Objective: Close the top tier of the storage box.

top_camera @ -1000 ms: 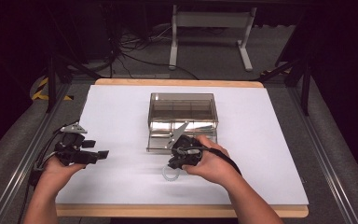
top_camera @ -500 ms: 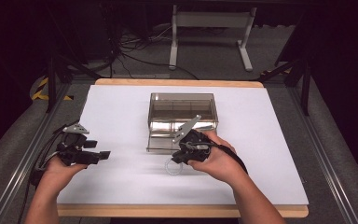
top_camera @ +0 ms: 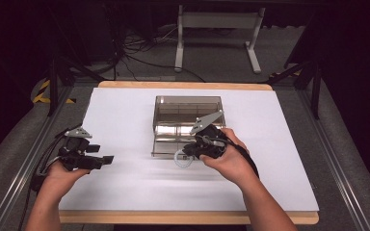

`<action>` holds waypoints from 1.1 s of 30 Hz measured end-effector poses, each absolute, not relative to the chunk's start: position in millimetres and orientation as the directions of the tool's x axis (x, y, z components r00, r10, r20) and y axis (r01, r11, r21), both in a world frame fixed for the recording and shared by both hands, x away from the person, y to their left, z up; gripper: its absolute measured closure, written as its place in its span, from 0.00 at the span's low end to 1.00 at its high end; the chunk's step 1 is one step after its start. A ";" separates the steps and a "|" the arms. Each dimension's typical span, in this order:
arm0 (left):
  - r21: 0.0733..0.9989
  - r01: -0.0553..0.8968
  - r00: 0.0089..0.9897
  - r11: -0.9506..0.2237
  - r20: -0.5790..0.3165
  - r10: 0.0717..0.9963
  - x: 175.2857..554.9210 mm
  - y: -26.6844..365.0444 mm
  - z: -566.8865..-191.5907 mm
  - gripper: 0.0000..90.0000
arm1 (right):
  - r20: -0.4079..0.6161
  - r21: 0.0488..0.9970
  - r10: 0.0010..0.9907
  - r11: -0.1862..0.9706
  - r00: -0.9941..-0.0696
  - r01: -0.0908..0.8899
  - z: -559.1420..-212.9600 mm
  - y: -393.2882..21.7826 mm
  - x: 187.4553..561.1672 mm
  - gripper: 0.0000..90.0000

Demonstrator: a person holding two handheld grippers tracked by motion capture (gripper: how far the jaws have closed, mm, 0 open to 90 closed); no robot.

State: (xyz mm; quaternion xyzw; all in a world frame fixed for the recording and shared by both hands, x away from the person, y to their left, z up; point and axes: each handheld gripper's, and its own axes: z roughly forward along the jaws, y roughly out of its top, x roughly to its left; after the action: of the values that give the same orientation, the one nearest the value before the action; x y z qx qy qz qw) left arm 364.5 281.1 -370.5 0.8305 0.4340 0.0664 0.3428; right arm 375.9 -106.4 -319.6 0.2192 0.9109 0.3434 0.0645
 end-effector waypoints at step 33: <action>0.626 0.678 0.607 -0.385 -0.182 0.774 365.5 282.7 -372.4 0.30 | -0.078 0.744 0.663 0.536 -0.745 0.399 -334.5 -122.6 395.4 0.93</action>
State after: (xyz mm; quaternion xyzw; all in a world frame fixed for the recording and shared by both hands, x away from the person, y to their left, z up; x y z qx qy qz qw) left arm 365.5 282.7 -372.4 0.8292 0.4378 0.0698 0.3405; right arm 395.4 -122.6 -334.5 0.3094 0.8579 0.3694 0.1784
